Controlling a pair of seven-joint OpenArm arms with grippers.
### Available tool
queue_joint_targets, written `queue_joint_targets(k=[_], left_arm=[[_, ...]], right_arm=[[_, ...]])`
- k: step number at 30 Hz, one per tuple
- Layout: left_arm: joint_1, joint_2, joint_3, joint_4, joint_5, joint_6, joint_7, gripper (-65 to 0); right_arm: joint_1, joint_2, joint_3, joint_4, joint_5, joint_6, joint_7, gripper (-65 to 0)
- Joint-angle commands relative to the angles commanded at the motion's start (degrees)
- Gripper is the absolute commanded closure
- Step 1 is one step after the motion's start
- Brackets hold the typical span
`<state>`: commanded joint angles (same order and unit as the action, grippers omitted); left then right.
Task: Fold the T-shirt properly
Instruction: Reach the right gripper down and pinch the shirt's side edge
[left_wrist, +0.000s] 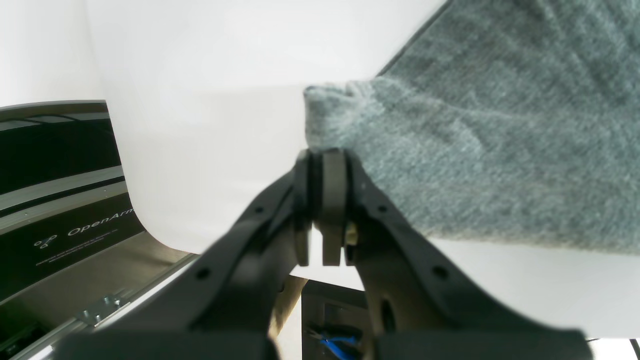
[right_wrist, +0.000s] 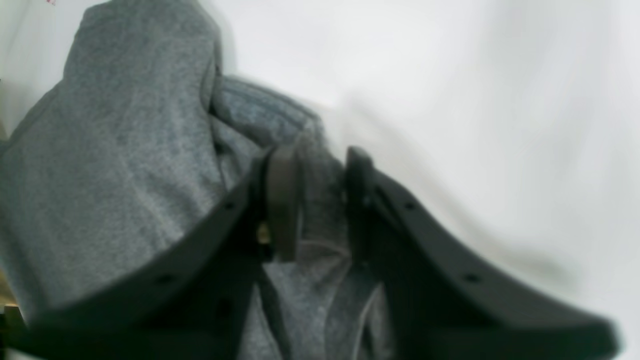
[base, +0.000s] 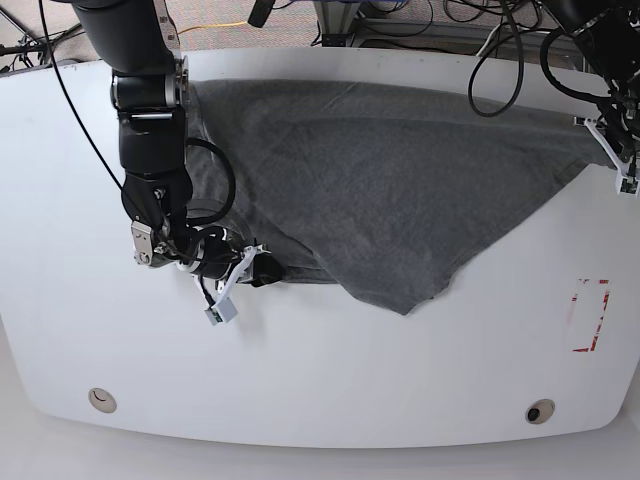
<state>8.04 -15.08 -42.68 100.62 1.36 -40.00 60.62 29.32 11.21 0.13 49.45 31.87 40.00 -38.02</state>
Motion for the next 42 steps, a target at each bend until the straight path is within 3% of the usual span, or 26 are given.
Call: queue_joint_targets(k=[7, 11, 14, 17, 19, 30, 34, 42], left_arm=[[-1.7, -0.1, 0.1, -0.2, 0.2, 0.0, 0.0, 0.0], [-1.7, -0.1, 0.1, -0.2, 0.2, 0.0, 0.0, 0.0], [-1.7, -0.1, 0.1, -0.2, 0.2, 0.0, 0.0, 0.0], [-1.7, -0.1, 0.1, -0.2, 0.2, 0.0, 0.0, 0.0], [-1.7, -0.1, 0.2, -0.2, 0.2, 0.0, 0.0, 0.0], [-1.7, -0.1, 0.2, -0.2, 0.2, 0.0, 0.0, 0.0], [-1.7, -0.1, 0.2, -0.2, 0.2, 0.0, 0.0, 0.0], [-1.7, -0.1, 0.2, -0.2, 0.2, 0.0, 0.0, 0.0]], right_arm=[[-1.8, -0.4, 0.2, 0.4, -10.2, 0.00, 0.1, 0.0], [-2.7, -0.4, 0.4, 0.4, -11.7, 0.00, 0.2, -1.6], [-2.8, 0.0, 0.4, 0.4, -11.7, 0.00, 0.3, -14.0], [-2.8, 0.2, 0.4, 0.4, -11.8, 0.00, 0.4, -32.7], [-2.8, 0.2, 0.4, 0.4, -11.8, 0.00, 1.1, -38.4], [-2.9, 0.8, 0.4, 0.2, -12.0, 0.00, 1.9, -39.6], [-3.9, 1.8, 0.4, 1.5, -16.1, 0.00, 3.5, -40.1], [-5.5, 3.4, 0.4, 12.9, -22.1, 0.00, 3.7, -40.3]])
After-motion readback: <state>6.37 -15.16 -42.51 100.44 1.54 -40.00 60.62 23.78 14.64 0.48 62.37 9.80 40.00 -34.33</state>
